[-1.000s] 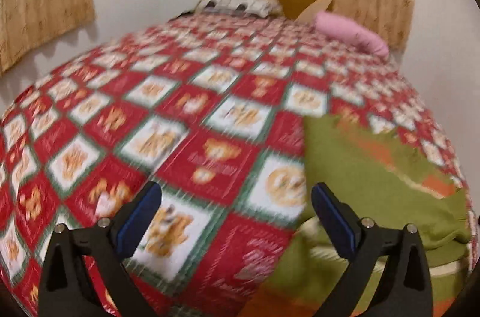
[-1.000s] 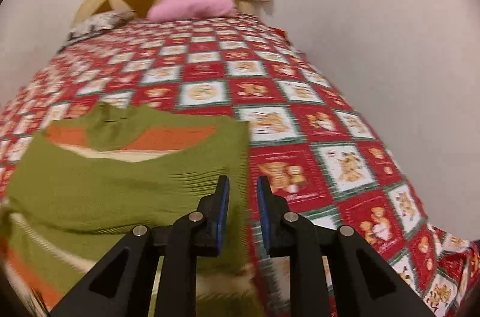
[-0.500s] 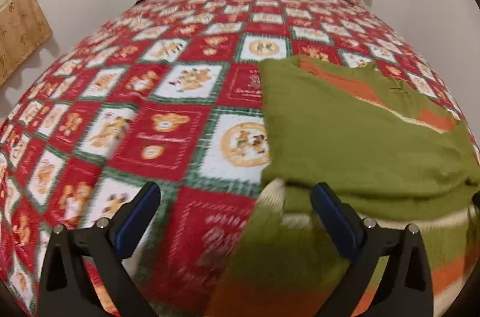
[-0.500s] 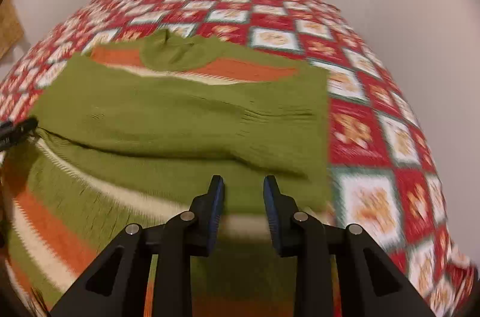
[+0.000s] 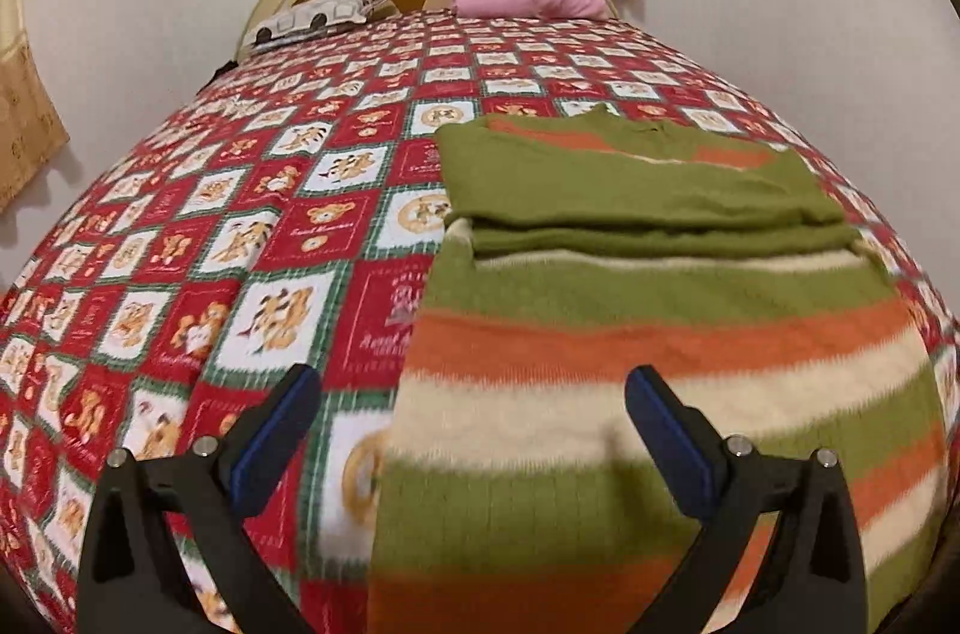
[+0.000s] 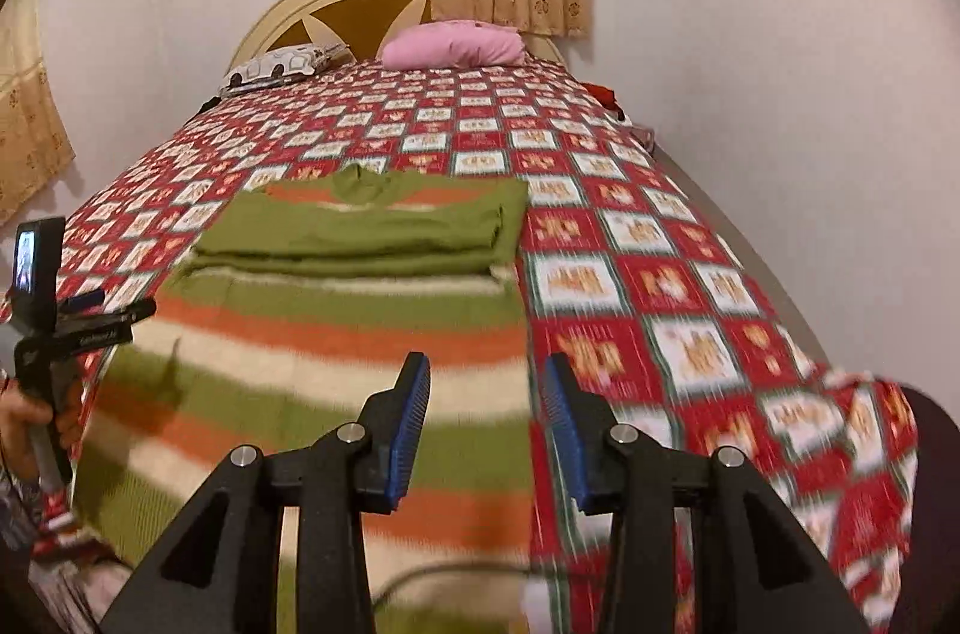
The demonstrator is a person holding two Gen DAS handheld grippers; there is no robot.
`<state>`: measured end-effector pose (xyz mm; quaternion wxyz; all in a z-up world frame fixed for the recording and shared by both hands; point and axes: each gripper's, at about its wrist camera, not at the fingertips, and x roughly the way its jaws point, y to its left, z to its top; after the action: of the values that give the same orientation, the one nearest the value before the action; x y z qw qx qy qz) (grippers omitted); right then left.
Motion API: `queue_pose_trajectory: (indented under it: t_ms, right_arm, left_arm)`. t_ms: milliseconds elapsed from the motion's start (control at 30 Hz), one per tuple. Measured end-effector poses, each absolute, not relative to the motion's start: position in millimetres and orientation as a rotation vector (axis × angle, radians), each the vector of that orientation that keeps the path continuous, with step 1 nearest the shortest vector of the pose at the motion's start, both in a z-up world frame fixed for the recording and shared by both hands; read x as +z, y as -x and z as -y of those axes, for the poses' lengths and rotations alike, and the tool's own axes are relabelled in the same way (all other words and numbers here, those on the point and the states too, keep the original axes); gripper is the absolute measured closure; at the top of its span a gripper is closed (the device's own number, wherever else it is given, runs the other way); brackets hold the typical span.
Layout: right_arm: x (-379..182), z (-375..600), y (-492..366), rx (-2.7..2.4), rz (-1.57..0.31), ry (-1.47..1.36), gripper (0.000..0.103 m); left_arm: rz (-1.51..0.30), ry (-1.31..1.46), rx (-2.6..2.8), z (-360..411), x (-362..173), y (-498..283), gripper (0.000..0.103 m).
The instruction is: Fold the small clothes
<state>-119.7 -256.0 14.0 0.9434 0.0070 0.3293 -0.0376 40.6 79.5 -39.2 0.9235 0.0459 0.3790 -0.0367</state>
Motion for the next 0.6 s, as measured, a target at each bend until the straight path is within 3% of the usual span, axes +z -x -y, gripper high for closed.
queue_pose_trajectory:
  t_ms: [233,267,300,367,600]
  right_arm:
    - [18,261,177,-0.049,-0.667,-0.02,0.062]
    - [16,263,184,-0.024,-0.676,-0.039,0.056]
    - [15,264,188,-0.014,-0.681,-0.049,0.042]
    - [6,264,199,-0.005,-0.689,-0.062,0.033]
    - [-41,242,199,0.051,-0.812,-0.007,0.033]
  left_arm:
    - [-0.784,-0.169,-0.16,-85,-35,6,0.0]
    - [-0.794,-0.155,-0.205,-90,-35,16,0.0]
    - [-0.799,-0.144,-0.231,-95,-35,22,0.0]
    - [-0.801,-0.123,-0.265,-105,-36,38,0.0]
    - [-0.828,-0.095,-0.28,-125,-54,74,0.0]
